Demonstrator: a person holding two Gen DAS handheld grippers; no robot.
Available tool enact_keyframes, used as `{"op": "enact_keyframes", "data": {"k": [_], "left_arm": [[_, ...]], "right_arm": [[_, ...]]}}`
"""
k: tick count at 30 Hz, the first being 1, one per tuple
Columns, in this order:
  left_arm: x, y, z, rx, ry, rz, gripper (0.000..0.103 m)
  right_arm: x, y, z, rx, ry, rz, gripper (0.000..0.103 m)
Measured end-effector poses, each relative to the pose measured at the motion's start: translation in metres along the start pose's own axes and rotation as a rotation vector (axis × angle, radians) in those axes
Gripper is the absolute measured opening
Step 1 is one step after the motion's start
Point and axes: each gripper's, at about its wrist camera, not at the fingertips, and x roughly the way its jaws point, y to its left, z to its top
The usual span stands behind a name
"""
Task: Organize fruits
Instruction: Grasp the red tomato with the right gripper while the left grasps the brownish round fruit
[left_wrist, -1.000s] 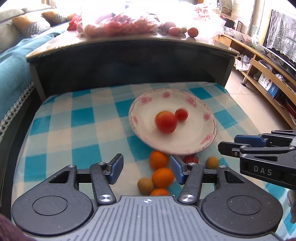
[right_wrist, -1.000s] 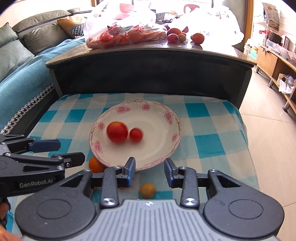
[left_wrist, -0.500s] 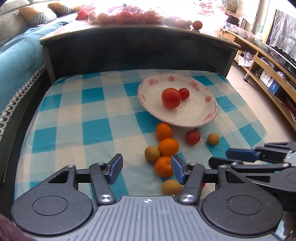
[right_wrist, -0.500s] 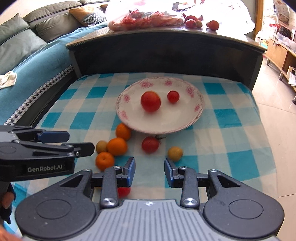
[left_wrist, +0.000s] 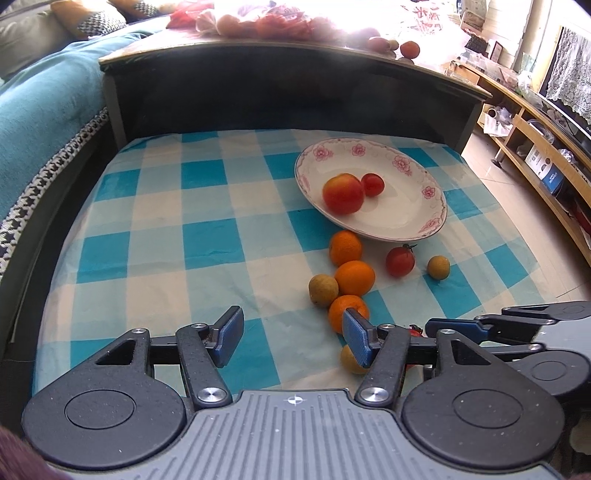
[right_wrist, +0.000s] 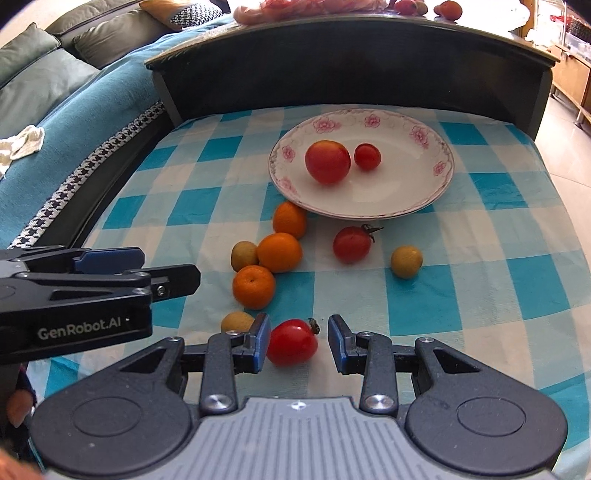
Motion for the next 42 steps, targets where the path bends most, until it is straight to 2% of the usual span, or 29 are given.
{"op": "enact_keyframes", "data": {"k": [10, 15, 22, 29, 33, 40, 42], "left_arm": [[0.006, 0.000, -0.004, 0.002, 0.023, -0.006, 0.068], [0.011, -0.005, -0.006, 0.016, 0.042, -0.019, 0.068], [0.022, -0.020, -0.015, 0.063, 0.068, -0.027, 0.069], [0.029, -0.037, -0.022, 0.129, 0.059, -0.049, 0.070], [0.038, -0.042, -0.028, 0.155, 0.081, -0.023, 0.065], [0.038, -0.044, -0.030, 0.177, 0.058, -0.012, 0.060], [0.036, -0.043, -0.032, 0.180, 0.057, -0.012, 0.054]], "right_arm": [[0.013, 0.002, 0.000, 0.001, 0.043, 0.018, 0.037], [0.012, -0.003, -0.006, -0.021, 0.057, -0.030, 0.029], [-0.001, -0.017, -0.008, -0.020, 0.026, -0.041, 0.025], [-0.004, -0.034, -0.017, -0.007, 0.051, -0.064, 0.025], [-0.008, -0.040, -0.017, -0.004, 0.036, -0.076, 0.026], [-0.013, -0.042, -0.014, 0.002, 0.018, -0.071, 0.027], [-0.013, -0.041, -0.014, -0.002, 0.017, -0.068, 0.028]]}}
